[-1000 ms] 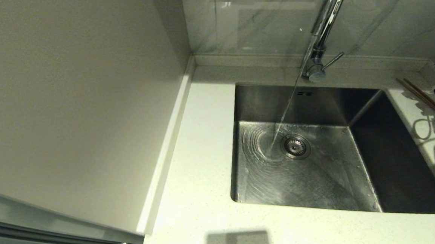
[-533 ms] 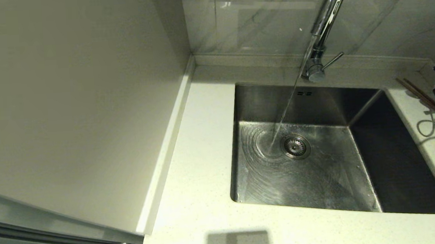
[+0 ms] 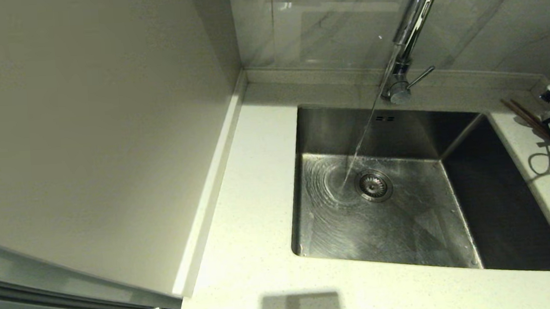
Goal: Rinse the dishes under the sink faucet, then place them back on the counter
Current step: Pick up the chopsticks
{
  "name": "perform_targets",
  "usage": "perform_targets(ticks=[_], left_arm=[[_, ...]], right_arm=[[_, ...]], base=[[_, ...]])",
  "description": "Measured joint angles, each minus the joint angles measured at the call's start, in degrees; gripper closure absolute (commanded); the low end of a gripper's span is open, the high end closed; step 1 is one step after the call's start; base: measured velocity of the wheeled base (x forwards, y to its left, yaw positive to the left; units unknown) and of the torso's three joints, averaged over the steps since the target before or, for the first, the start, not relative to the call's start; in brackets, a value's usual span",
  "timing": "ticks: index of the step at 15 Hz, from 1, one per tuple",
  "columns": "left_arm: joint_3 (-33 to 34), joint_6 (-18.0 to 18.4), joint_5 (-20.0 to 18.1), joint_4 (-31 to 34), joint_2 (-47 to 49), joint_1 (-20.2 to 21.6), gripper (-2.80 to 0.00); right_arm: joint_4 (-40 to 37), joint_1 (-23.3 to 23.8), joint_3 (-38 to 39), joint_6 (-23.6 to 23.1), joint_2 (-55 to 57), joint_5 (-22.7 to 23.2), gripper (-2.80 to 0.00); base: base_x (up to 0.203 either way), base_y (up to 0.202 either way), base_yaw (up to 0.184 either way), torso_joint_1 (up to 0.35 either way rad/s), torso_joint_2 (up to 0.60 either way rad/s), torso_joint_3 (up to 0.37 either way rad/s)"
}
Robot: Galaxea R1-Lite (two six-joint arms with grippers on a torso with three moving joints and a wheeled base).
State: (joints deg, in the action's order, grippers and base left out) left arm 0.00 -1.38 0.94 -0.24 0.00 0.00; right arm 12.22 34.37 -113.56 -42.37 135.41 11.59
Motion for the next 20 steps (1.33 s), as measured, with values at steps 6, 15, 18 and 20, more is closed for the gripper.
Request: perform_targets(ticks=[6, 15, 18, 20], left_arm=[[0.0, 0.0, 0.0, 0.0, 0.0, 0.0, 0.0], [0.0, 0.0, 0.0, 0.0, 0.0, 0.0, 0.0], [0.0, 0.0, 0.0, 0.0, 0.0, 0.0, 0.0], [0.0, 0.0, 0.0, 0.0, 0.0, 0.0, 0.0]], right_arm=[[-5.5, -0.2, 0.4, -1.3, -1.7, 0.4, 0.0], [-7.7, -0.2, 7.4, -4.2, -7.1, 4.7, 0.0], [-6.2, -0.2, 6.1, -4.2, -7.6, 4.0, 0.0], [-4.4, -0.2, 4.1, -4.2, -6.7, 3.8, 0.0]], base=[[0.0, 0.0, 0.0, 0.0, 0.0, 0.0], [0.0, 0.0, 0.0, 0.0, 0.0, 0.0], [0.0, 0.0, 0.0, 0.0, 0.0, 0.0], [0.0, 0.0, 0.0, 0.0, 0.0, 0.0]])
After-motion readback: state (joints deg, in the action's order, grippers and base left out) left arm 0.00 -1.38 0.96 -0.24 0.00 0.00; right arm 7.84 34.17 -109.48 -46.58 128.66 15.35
